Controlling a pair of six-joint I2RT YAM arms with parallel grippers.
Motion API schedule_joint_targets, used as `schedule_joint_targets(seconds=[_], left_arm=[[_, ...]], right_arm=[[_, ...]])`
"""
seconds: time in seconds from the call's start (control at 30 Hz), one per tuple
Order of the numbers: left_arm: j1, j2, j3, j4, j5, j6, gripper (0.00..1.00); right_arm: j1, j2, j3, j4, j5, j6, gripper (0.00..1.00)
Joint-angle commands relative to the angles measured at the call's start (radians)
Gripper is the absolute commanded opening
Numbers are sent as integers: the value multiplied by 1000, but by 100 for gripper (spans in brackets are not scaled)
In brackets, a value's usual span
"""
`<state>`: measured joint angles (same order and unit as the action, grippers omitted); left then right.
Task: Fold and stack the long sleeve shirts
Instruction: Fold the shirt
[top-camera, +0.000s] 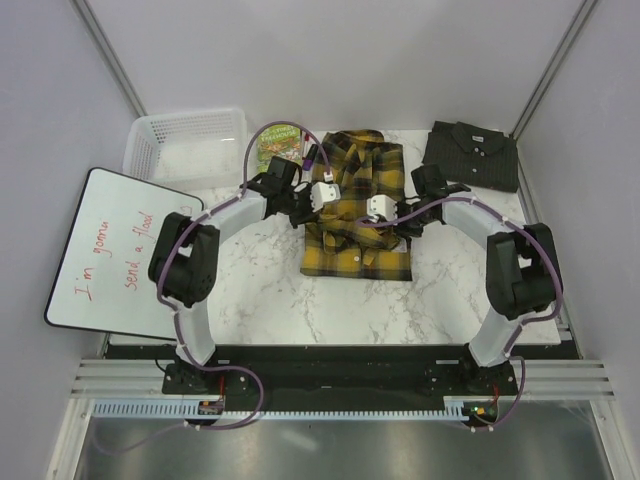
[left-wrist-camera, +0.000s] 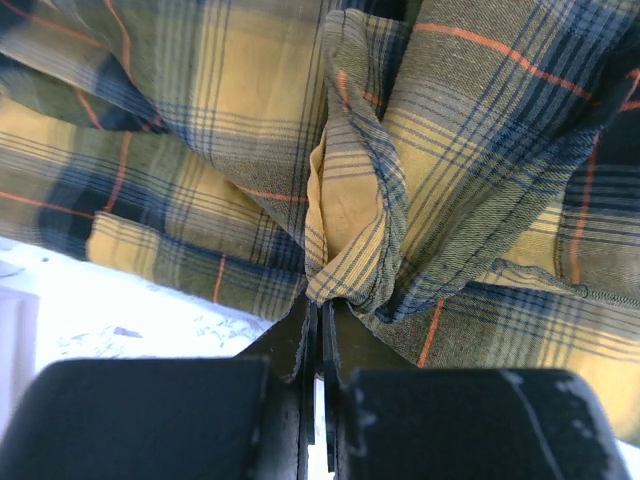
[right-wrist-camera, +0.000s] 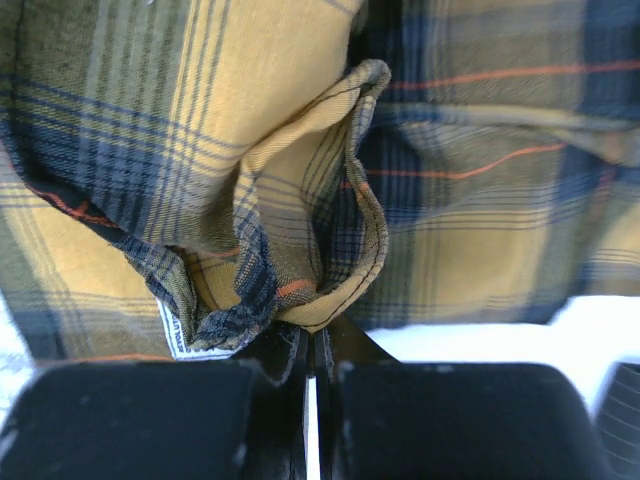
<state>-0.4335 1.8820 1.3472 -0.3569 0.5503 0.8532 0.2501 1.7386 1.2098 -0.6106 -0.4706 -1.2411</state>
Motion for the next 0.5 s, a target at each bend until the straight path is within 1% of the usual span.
schedule_joint_targets(seconds=[0.0, 0.13, 0.27, 0.37, 0.4, 0.43, 0.47], left_arm=[[2, 68, 82, 59, -35, -48, 2], [-1, 114, 118, 67, -46, -89, 2], [-5, 132, 130, 10, -79, -118, 2], [-14, 105, 90, -60, -81, -169, 2], [-19, 89, 43, -85, -73, -183, 2], [-27, 65, 12, -91, -69, -187, 2], [-48, 18, -50, -97, -66, -189, 2]], right_arm=[[-31, 58, 34, 80, -11, 45, 0], [-32, 84, 20, 138, 4, 80, 0], [-22, 124, 34, 112, 30, 126, 0], [11, 76, -65, 113, 55, 118, 0], [38, 28, -148, 126, 70, 109, 0], [54, 0, -188, 150, 85, 106, 0], [81, -55, -223, 161, 87, 112, 0]])
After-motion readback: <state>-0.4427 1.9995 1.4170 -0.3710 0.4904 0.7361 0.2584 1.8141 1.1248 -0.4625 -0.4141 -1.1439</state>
